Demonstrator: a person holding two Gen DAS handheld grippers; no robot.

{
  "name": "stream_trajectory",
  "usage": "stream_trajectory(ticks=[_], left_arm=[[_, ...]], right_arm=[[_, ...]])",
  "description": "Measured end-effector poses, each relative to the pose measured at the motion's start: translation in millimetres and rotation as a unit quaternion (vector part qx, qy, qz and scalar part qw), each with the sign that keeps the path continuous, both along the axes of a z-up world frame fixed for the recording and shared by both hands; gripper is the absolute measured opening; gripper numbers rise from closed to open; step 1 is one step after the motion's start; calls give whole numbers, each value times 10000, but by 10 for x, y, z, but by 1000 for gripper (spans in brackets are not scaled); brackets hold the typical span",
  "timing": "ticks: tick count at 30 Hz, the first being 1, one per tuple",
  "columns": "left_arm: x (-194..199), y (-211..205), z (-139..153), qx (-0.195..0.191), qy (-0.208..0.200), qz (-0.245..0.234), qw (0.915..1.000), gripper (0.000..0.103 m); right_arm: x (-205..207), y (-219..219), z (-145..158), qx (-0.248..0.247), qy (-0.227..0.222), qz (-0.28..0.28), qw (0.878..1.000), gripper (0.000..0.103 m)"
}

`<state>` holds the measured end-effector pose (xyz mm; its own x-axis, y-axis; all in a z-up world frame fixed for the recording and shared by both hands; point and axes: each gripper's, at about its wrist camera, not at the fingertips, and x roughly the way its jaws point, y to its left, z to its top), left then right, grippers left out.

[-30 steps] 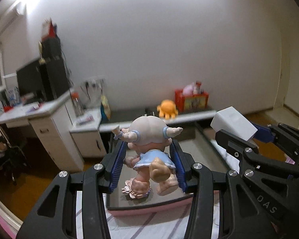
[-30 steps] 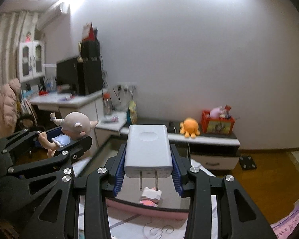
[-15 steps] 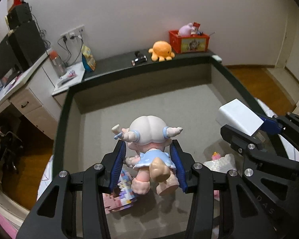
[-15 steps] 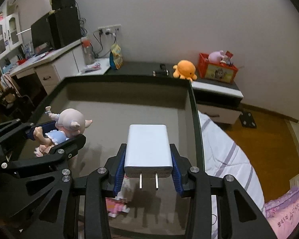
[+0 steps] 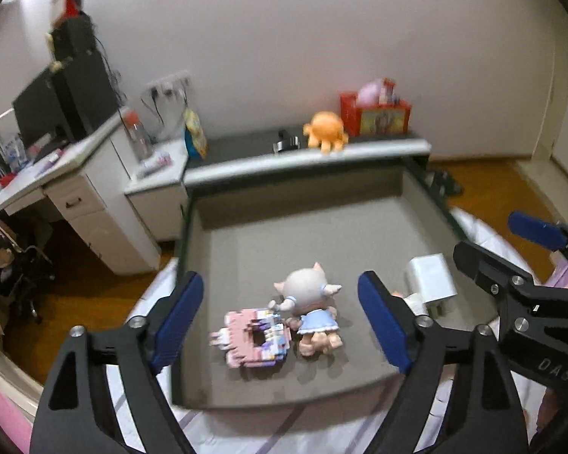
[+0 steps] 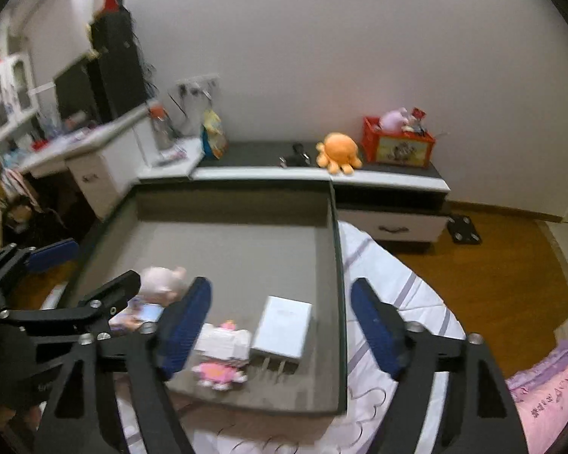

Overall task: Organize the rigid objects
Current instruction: 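Withdraw both tools from the box back toward the table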

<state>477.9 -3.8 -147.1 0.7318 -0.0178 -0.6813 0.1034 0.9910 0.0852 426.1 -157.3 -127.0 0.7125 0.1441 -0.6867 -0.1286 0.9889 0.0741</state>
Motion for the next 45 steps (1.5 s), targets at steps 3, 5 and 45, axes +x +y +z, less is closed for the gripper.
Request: stream_trajectory(ticks=[3, 5, 45], left_arm=[[-473, 109, 301, -7, -679, 116, 9976, 98], [-758, 167, 432, 3, -1037, 212, 9944, 102], [-3281, 248, 338, -531, -2230, -32, 9734, 103]], right_arm=[[-308, 43, 269, 106, -341, 160, 9992, 81], [-575, 72, 435, 192, -592, 265, 9977, 83], [-3371, 158, 600, -21, -2482, 67, 9687, 103]])
